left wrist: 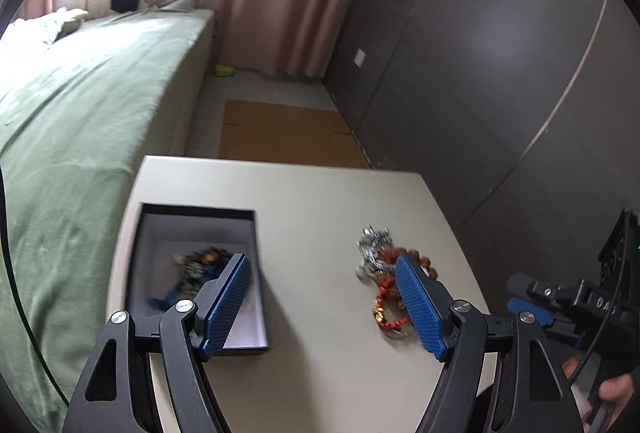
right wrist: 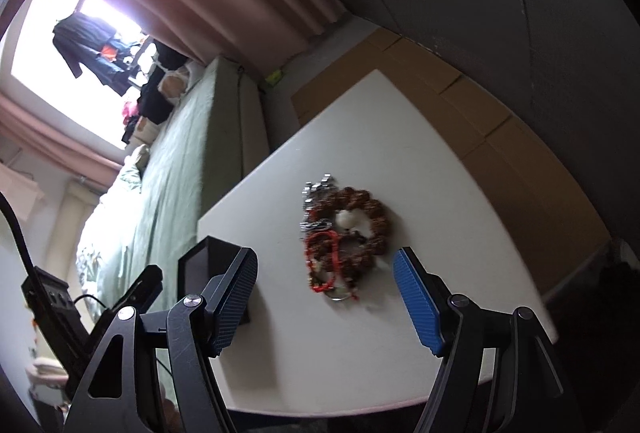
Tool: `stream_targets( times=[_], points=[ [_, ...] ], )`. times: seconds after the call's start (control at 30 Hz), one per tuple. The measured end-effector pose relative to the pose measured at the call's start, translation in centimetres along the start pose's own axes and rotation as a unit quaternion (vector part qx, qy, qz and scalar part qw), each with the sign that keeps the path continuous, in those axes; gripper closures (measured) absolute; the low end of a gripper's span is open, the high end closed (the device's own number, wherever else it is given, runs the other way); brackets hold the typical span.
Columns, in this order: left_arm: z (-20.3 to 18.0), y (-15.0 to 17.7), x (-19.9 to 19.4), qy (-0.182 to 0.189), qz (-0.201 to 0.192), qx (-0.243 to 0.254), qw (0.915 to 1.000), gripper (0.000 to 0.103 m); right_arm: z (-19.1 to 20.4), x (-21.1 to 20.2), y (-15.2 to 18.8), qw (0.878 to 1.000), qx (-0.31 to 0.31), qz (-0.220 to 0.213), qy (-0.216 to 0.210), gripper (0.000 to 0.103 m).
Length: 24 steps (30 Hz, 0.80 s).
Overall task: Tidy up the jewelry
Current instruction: 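Grasp the red-string pendant from the heap with the left gripper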
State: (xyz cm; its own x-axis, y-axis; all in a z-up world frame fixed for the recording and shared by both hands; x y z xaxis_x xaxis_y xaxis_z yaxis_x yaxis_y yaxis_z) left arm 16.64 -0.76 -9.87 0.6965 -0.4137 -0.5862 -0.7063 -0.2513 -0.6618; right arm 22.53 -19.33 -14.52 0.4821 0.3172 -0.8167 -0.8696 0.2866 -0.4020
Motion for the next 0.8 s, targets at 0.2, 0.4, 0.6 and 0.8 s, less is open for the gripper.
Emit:
stream_targets(
  times=[0.2, 0.4, 0.6, 0.8],
  points=[
    [-1.0, 1.8, 3.2, -0.011, 0.039, 0.014, 0.9991, 0.038, -1.7, 0.0, 0.0, 1.0, 0.003, 0.013, 0.011, 0.032],
    [-1.2, 4.1, 6.2, -0.03, 0.083, 0.033, 0.9955, 0.05, -3.4, -0.1, -0.1, 0.999, 0.015, 0.028, 0.021, 0.032],
    [-0.7, 6.0, 8.8, -0.051, 0.116, 0.036, 0.9913, 0.061, -4.8, -0.1, -0.5, 0.999, 0.031, 0.033, 0.02, 0.032],
    [-0.4, 7.1, 10.5, -0.059, 0.134, 0.036, 0.9886, 0.069, -5.3, -0.2, -0.7, 0.999, 0.034, 0.033, 0.017, 0.032]
  ],
)
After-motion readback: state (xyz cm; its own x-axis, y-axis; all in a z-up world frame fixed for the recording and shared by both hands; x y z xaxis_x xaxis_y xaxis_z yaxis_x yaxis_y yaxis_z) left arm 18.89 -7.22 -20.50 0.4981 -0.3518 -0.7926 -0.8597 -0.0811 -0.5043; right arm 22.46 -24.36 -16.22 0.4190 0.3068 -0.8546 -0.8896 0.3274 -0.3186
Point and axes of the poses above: each gripper's, at about its wrist camera, not at the fingertips, and x roughly the way its jaws point, z to its left, y to its underside, the point moved 10 cm from there along x, roughly the way its jaws point, and after that the axes turned 15 degrees about y, right-handed, at the moved point
